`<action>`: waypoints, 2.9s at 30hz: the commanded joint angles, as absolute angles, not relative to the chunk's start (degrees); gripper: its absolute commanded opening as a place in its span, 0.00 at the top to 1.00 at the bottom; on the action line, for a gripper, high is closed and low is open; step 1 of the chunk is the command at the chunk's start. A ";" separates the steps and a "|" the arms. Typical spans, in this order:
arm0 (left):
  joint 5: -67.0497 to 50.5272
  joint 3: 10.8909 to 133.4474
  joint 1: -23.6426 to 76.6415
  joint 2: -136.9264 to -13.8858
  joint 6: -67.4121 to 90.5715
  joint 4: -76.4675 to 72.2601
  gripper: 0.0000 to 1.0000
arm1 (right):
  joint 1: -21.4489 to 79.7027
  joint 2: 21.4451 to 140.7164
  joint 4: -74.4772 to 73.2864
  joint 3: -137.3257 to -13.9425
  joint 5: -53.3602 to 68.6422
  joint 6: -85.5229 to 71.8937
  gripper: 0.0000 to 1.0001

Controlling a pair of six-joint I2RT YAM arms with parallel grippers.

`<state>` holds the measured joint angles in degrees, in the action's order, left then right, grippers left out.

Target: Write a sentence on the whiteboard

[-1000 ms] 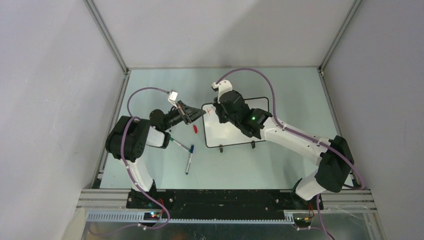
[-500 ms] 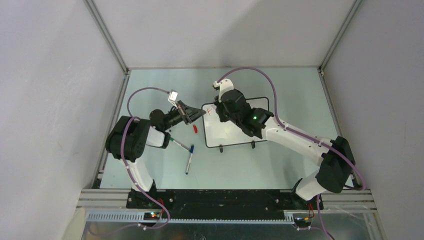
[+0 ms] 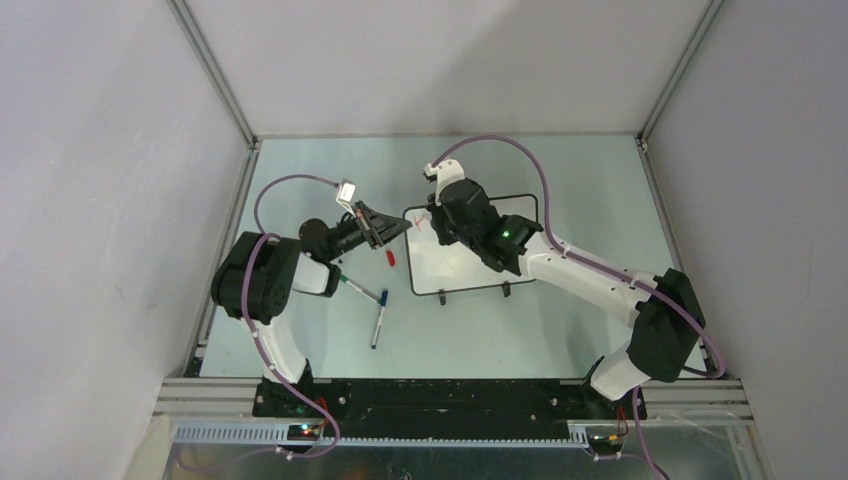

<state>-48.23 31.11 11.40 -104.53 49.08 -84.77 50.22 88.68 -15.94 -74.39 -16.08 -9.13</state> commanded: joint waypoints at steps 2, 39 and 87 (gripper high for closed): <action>-48.43 32.26 11.78 -104.12 47.90 -87.71 1.00 | 49.85 89.41 -14.63 -76.31 -16.13 -8.93 1.00; -48.48 32.17 11.79 -103.98 47.90 -87.71 1.00 | 51.24 86.78 -20.08 -72.77 -16.73 -11.69 1.00; -48.31 31.98 12.12 -103.72 47.37 -87.71 1.00 | 50.56 85.61 -14.61 -71.10 -18.12 -9.95 1.00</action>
<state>-48.23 31.11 11.51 -104.53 49.08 -84.79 50.98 84.97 -17.15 -71.02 -17.32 -10.41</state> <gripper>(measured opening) 0.088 0.122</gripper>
